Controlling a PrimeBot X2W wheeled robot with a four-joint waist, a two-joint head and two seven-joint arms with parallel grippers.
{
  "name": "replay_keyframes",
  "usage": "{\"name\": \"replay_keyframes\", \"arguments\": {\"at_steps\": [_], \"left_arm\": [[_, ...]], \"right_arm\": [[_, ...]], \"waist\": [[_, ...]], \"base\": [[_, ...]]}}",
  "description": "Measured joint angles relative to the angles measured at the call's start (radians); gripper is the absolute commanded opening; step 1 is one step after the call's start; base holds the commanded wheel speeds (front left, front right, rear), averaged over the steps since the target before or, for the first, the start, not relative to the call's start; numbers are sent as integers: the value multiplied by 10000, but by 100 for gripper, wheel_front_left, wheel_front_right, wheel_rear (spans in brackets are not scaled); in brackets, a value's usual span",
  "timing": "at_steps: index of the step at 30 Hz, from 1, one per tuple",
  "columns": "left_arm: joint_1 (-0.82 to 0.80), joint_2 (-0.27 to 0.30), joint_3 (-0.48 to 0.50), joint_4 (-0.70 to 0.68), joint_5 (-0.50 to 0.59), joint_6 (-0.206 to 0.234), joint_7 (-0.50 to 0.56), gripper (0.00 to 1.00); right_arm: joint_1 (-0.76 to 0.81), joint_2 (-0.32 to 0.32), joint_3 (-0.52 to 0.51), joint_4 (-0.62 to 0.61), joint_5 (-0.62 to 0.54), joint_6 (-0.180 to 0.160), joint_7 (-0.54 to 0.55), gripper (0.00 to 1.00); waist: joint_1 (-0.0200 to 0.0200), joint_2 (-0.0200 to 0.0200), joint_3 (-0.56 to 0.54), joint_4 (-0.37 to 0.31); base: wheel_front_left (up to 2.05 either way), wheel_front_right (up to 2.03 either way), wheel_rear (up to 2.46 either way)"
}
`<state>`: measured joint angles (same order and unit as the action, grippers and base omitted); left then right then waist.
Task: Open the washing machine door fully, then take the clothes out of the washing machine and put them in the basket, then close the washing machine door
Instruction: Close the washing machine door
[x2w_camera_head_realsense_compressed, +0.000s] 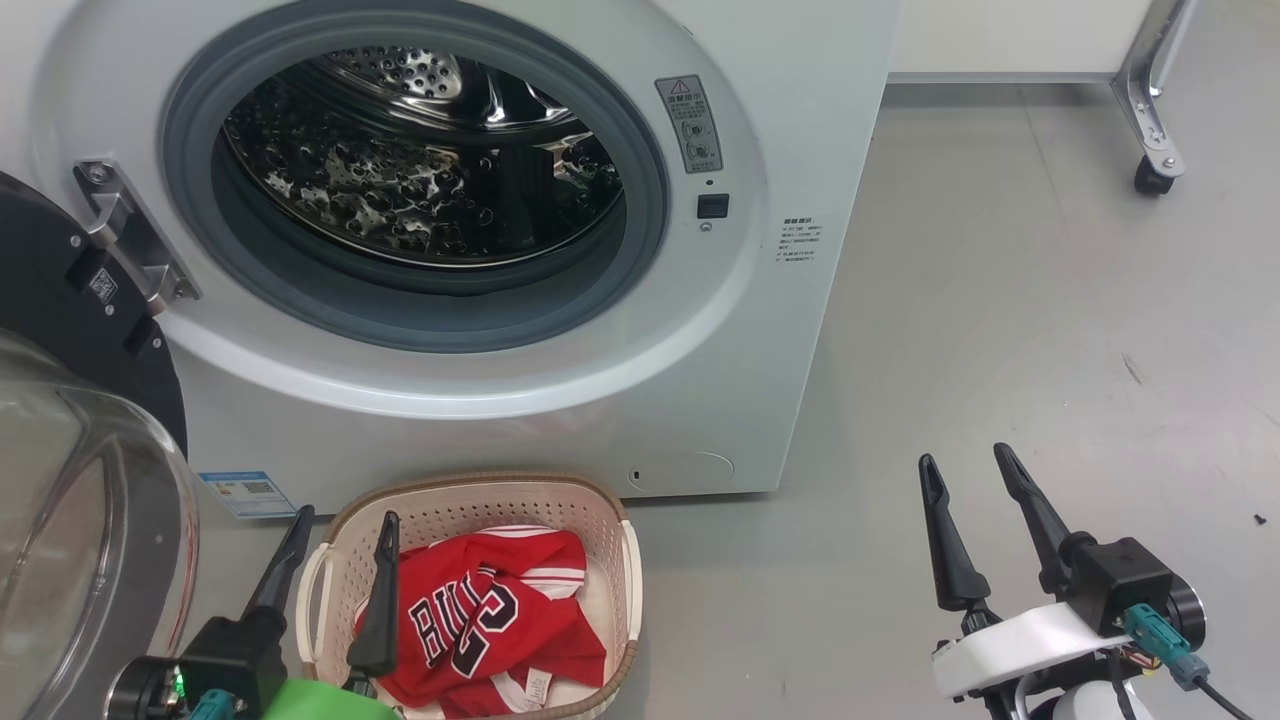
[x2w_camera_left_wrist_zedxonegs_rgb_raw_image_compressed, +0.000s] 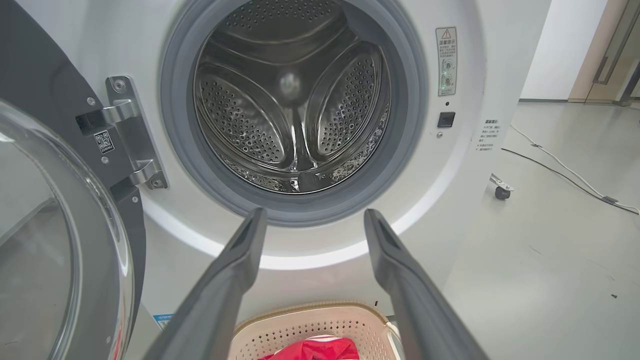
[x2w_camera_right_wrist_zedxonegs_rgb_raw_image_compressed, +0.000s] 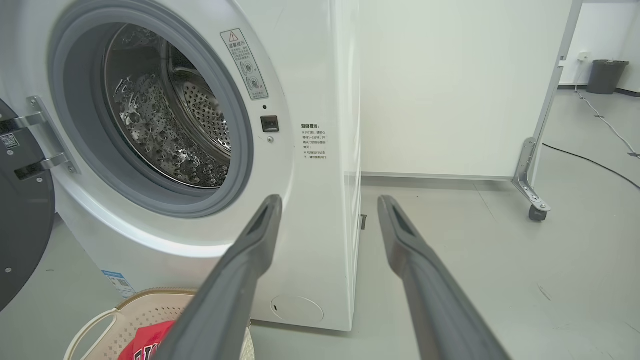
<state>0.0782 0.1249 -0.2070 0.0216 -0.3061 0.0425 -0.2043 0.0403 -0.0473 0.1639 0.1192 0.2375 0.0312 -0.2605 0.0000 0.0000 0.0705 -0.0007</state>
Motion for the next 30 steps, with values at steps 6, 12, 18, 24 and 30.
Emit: {"name": "replay_keyframes", "arguments": {"at_steps": [6,12,18,24,30], "left_arm": [[95,29,-48,-259,13,21,98,100],[139,84,-98,-437,44,40,186,100],[229,102,-100,-644,165,63,276,100],[306,111,-104,-775,167,115,307,100],[353,130,-115,-920,174,140,378,100]], "right_arm": [[39,4,-2,-33,0,0,0,100],[44,12,-2,-67,0,0,0,100],[47,19,-2,-79,0,0,0,100],[50,19,-6,-111,0,0,0,100],[54,19,-8,-128,0,0,0,100]], "waist": [[0,0,7,-6],[0,0,10,-1],[0,0,-5,-6],[0,0,-14,-16],[0,0,-17,-15]], "base": [[0,0,0],[-11,11,0],[-32,32,0],[-57,57,0],[-82,82,0]]}}
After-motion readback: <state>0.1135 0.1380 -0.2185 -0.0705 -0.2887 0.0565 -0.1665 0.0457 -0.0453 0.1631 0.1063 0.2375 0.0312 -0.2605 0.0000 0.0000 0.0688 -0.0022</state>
